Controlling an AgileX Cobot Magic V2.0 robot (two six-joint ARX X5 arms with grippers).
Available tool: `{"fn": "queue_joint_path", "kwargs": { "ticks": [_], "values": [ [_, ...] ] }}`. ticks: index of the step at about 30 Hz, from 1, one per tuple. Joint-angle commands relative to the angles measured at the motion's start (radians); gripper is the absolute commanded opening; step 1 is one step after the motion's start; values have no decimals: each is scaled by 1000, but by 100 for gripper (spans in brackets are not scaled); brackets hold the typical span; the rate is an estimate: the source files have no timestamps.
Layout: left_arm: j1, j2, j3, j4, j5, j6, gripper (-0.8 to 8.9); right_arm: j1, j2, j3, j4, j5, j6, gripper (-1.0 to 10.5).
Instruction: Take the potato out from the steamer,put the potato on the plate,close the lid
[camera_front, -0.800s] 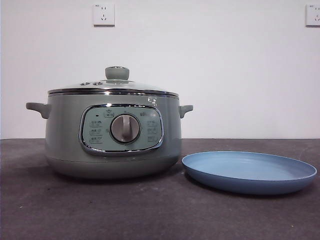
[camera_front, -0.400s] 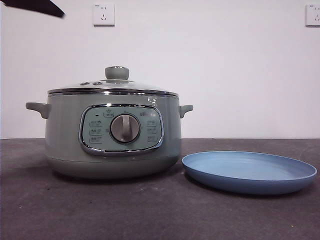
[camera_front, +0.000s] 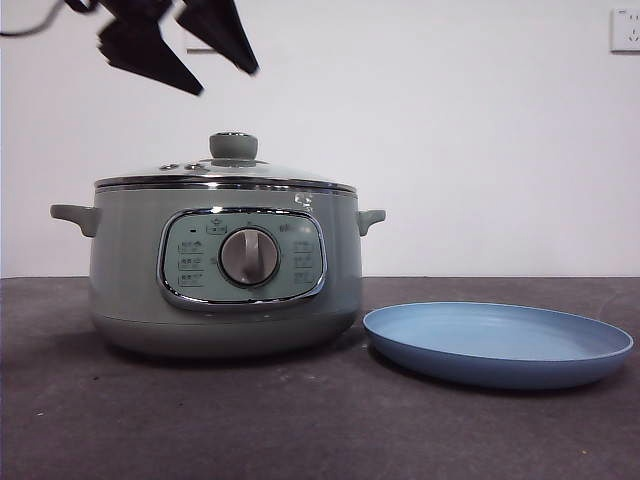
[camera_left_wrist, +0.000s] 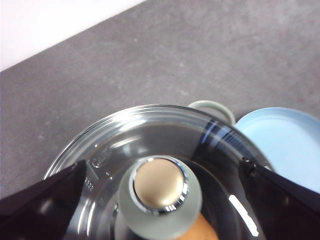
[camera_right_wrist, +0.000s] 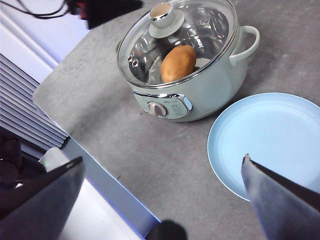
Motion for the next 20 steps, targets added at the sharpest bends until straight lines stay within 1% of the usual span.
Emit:
{"fn": "queue_joint_path", "kwargs": {
  "ticks": [1, 8, 14, 16, 17, 18, 20],
  "values": [
    [-12, 57, 7, 19, -13, 25, 606, 2, 1, 1, 7, 2, 2, 597],
    [-21, 138, 7, 27, -27, 27, 605, 2, 1, 1, 7, 2, 2, 597],
    [-32, 141, 7, 36, -27, 26, 583, 2, 1, 1, 7, 2, 2, 597],
    [-34, 141, 7, 34, -26, 25, 417, 2, 1, 1, 7, 2, 2, 597],
    [-34, 141, 7, 33, -25, 21, 369, 2, 1, 1, 7, 2, 2, 597],
    [-34, 141, 7, 29, -25, 19, 338, 2, 1, 1, 7, 2, 2, 596],
    [-34, 141, 7, 10, -26, 19, 321, 2, 1, 1, 8, 2, 2, 597]
  ]
}}
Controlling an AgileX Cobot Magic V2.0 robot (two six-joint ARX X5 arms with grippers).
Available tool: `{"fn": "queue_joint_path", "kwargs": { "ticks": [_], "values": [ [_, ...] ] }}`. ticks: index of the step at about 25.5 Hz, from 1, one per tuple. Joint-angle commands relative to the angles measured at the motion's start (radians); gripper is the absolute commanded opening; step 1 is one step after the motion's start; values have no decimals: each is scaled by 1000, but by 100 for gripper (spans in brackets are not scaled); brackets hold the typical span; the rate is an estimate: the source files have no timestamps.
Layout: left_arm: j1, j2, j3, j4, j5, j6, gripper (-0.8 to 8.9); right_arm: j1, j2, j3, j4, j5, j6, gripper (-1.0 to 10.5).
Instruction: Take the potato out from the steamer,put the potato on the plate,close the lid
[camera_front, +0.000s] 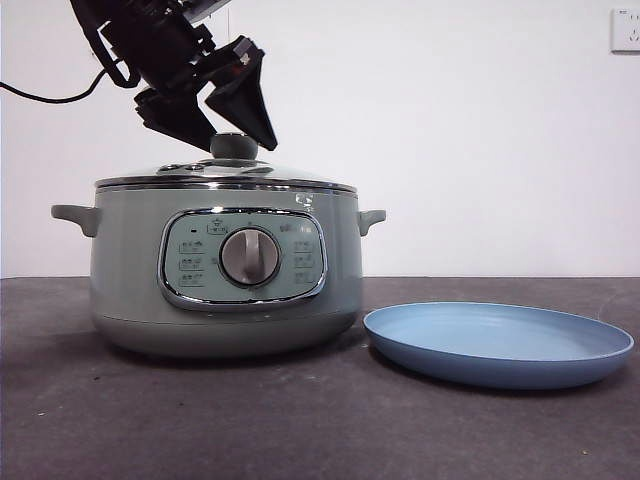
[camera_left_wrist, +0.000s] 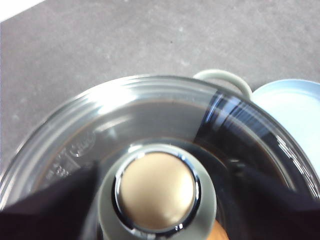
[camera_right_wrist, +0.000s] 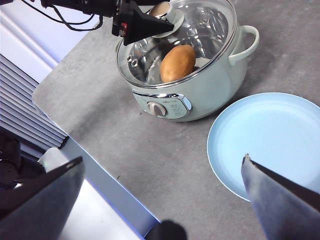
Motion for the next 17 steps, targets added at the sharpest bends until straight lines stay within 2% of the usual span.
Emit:
{"fn": "queue_joint_path", "kwargs": {
  "ticks": [1, 2, 5, 6, 8, 17],
  "values": [
    [-4, 3, 0, -24, 0, 4, 281, 2, 0, 1, 8, 0, 2, 597],
    [-4, 3, 0, -35, 0, 5, 250, 2, 0, 1, 8, 0, 2, 596],
    [-4, 3, 0, -43, 0, 4, 245, 2, 0, 1, 19, 0, 2, 597],
    [-4, 3, 0, -43, 0, 4, 205, 2, 0, 1, 19, 0, 2, 596],
    [-4, 3, 0, -41, 0, 4, -19, 2, 0, 1, 19, 0, 2, 596],
    [-2, -6, 1, 18, 3, -46, -8, 2, 13, 1, 26, -1, 21, 595]
  ]
}}
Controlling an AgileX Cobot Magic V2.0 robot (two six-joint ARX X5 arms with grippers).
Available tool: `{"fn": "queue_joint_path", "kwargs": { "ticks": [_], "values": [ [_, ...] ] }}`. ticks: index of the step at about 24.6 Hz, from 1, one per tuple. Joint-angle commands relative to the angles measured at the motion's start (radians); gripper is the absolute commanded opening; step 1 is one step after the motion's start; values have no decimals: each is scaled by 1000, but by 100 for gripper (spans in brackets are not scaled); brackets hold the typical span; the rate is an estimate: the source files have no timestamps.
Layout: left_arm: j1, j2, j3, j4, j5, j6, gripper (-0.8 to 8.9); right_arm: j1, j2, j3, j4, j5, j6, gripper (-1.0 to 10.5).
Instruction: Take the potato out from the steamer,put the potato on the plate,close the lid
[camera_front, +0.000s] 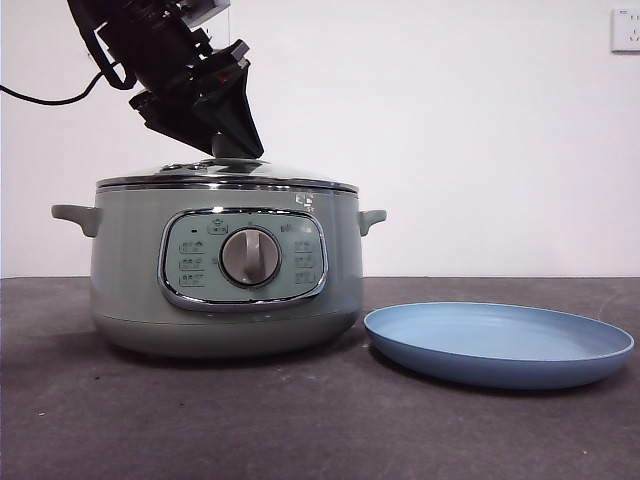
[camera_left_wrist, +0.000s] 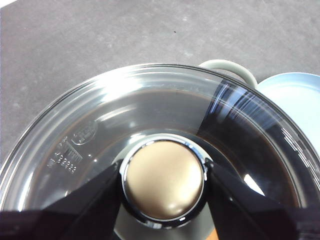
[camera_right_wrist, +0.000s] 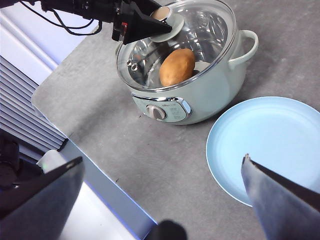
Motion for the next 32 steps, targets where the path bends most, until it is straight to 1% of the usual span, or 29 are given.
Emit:
{"fn": "queue_joint_path", "kwargs": {
  "ticks": [1, 5, 9, 11, 13, 16, 18, 23, 26, 29, 32],
  "values": [
    [-2, -11, -2, 38, 14, -29, -8, 2, 10, 1, 10, -1, 16, 595],
    [-2, -56, 0, 42, 12, -31, -8, 2, 32, 1, 15, -1, 17, 595],
    [13, -128, 24, 12, 11, -48, -8, 3, 63, 1, 37, -1, 42, 595],
    [16, -176, 48, -26, 9, -51, -8, 10, 84, 1, 75, -2, 79, 595],
    [34, -239, 77, -90, 8, -55, -8, 44, 112, 2, 143, -4, 126, 595],
    [58, -357, 107, -192, -13, -77, -8, 137, 174, 2, 277, 9, 199, 594],
    [84, -447, 114, -259, -67, -77, -8, 209, 239, 14, 357, 74, 240, 594],
    [114, -582, 114, -372, -71, -77, -8, 316, 388, 100, 417, 164, 257, 594],
    [125, -649, 114, -443, -85, -84, -8, 378, 503, 195, 420, 219, 257, 594],
    [127, -705, 114, -505, -122, -84, -8, 442, 632, 315, 412, 288, 254, 594],
    [127, -753, 114, -546, -124, -97, -9, 493, 764, 447, 392, 362, 245, 594]
  ]
}}
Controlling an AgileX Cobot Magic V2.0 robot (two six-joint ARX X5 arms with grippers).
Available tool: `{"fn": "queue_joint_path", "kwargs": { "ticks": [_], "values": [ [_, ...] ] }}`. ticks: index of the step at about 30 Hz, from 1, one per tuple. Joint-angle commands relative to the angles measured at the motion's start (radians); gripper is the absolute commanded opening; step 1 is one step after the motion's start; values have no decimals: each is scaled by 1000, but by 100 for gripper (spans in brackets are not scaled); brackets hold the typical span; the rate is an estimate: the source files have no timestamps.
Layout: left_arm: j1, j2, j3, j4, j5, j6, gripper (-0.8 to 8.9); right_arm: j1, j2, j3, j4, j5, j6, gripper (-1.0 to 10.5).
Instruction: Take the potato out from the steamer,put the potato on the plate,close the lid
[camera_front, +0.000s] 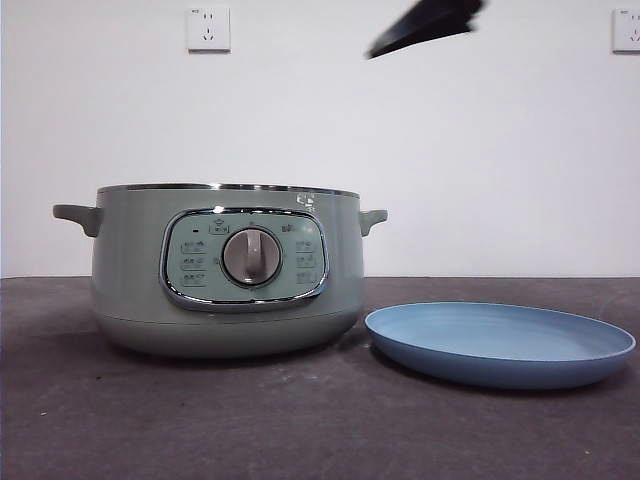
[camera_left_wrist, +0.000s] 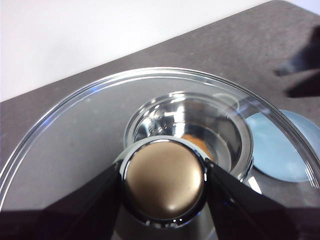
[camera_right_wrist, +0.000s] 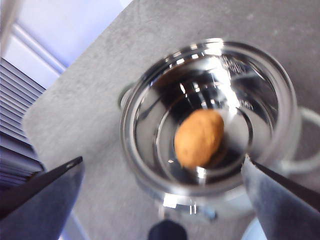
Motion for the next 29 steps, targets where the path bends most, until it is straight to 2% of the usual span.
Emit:
{"fn": "queue_joint_path", "kwargs": {
  "ticks": [1, 7, 12, 22, 29],
  "values": [
    [6, -49, 16, 17, -2, -26, -8, 46, 132, 122, -17, 64, -11, 594],
    [6, -109, 16, -21, -3, -33, -8, 115, 368, 322, -60, 203, -36, 594],
    [6, -126, 16, -46, -2, -33, -8, 138, 489, 362, -51, 278, -43, 593],
    [6, -129, 16, -58, 0, -32, -8, 150, 600, 362, -50, 330, -47, 594],
    [6, -129, 16, -61, 0, -32, -8, 152, 640, 362, -48, 329, -47, 593]
  ]
}}
